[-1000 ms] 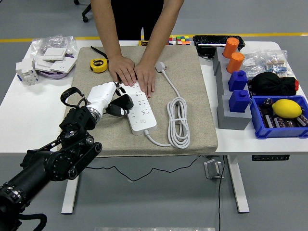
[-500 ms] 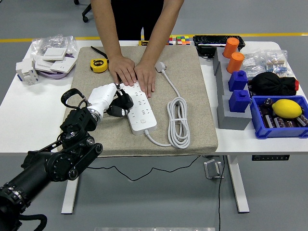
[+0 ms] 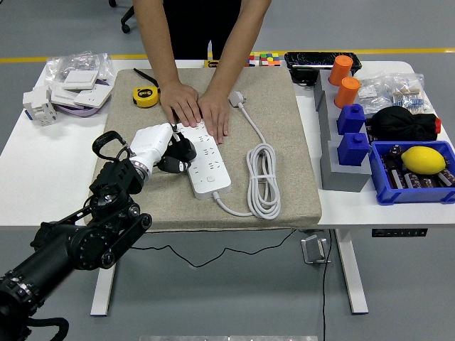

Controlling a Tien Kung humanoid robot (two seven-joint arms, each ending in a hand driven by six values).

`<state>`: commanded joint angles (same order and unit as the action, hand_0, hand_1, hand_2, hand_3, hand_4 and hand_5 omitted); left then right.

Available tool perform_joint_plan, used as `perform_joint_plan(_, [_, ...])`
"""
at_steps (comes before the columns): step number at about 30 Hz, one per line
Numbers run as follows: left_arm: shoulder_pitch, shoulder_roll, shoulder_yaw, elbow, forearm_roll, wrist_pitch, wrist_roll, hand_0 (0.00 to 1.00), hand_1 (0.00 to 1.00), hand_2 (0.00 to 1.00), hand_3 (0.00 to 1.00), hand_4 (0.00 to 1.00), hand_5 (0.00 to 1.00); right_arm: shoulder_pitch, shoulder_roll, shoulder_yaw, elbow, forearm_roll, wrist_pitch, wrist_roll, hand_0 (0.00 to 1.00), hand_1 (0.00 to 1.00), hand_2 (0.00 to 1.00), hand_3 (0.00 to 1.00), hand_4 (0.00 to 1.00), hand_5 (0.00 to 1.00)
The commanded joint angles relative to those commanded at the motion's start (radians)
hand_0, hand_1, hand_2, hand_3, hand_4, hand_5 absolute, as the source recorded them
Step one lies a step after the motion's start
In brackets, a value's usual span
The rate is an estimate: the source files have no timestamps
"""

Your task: Pick up the plug,place it near the board,insert it into the board,press the button

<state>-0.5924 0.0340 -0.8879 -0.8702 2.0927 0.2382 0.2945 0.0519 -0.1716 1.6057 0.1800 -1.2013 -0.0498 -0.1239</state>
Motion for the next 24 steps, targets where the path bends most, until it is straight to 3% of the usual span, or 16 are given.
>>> perform_joint_plan(2, [-0.001,0.0,-0.001,0.0,-0.001,-0.004,-0.001,0.374,0.228,0.268,0.373,0.525,0.002,0.001,0.0,-0.001,0.0,0.002,0.0,0.0,0.994,0.924,0.861,0.899,0.998,0.998])
perform_joint_plan(24, [0.015,0.015,0.006,-0.019,-0.006,0.002,-0.016,0.375,0.217,0.253,0.359,0.517,0.002,-0.009,-0.003,-0.002,0.0,-0.003,-0.002,-0.001,0.994,0.924,0.86,0.899,0.998,0.998])
